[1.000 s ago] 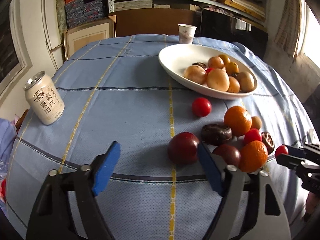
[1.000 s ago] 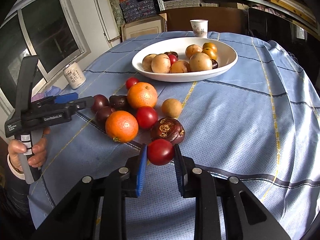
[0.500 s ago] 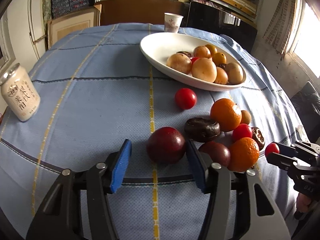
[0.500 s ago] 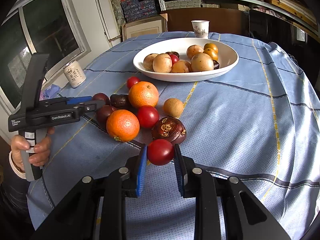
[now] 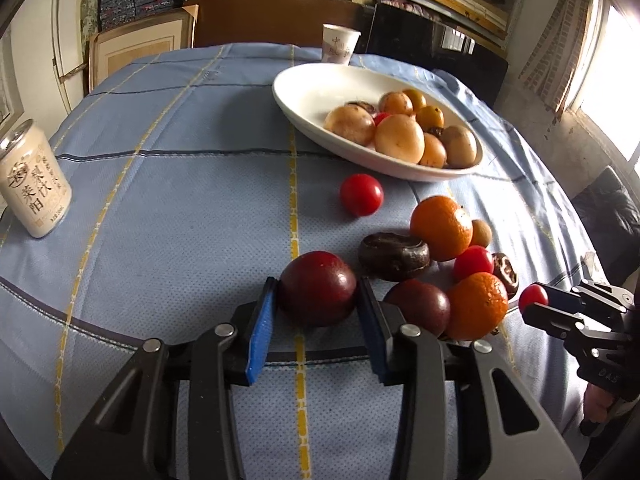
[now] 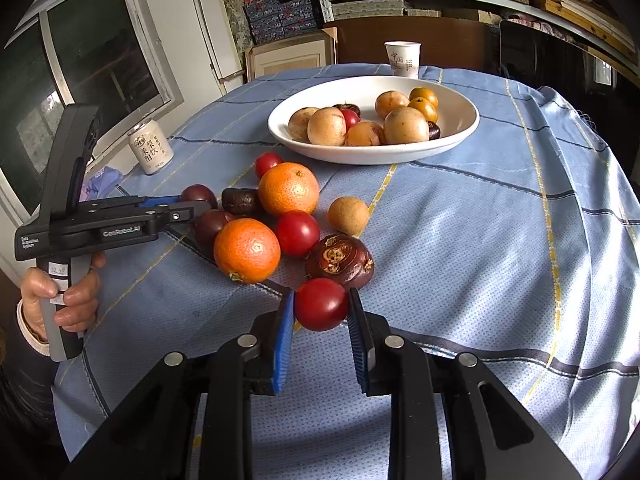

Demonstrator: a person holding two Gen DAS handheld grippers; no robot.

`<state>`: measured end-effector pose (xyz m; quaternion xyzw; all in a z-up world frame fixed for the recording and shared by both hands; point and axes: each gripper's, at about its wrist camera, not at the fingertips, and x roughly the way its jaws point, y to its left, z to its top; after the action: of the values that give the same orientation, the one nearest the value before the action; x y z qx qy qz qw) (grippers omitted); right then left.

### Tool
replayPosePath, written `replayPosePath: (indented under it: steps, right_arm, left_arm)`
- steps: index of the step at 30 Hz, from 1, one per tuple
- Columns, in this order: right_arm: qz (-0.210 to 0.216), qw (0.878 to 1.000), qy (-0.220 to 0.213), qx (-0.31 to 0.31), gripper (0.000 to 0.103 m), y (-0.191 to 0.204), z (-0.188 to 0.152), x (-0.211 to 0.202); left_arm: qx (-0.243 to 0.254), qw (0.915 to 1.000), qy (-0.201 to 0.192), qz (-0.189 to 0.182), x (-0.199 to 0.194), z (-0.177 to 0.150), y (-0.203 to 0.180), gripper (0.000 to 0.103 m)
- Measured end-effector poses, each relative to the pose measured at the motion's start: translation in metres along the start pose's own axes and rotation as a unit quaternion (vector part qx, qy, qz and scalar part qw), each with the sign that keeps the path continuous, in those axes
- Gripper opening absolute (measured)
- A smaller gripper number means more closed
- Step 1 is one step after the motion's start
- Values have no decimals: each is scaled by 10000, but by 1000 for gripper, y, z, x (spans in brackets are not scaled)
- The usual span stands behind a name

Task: Organize fruits
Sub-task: 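Carry both fruits over the white plate and open both tools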

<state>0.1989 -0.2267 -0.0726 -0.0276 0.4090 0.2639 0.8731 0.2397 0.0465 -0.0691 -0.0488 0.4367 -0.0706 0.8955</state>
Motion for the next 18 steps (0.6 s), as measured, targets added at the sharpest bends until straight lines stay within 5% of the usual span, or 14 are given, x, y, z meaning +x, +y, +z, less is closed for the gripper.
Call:
replayPosePath:
  steps: [6,11,18]
  right_arm:
    - [-414,9956,-761,362,26,-25,20,-14]
    - [-533,9867,-1315,793,26,-46,65,-8]
    - [-161,9839,-1485,979,26,-55,119,26]
  left_arm:
    - [-73,9992,-326,-236,-14,20,3,39]
    - [194,9981,-538,-233,-6,75,-10,39]
    - [91,9977,-581,-335,35,141,-16,39]
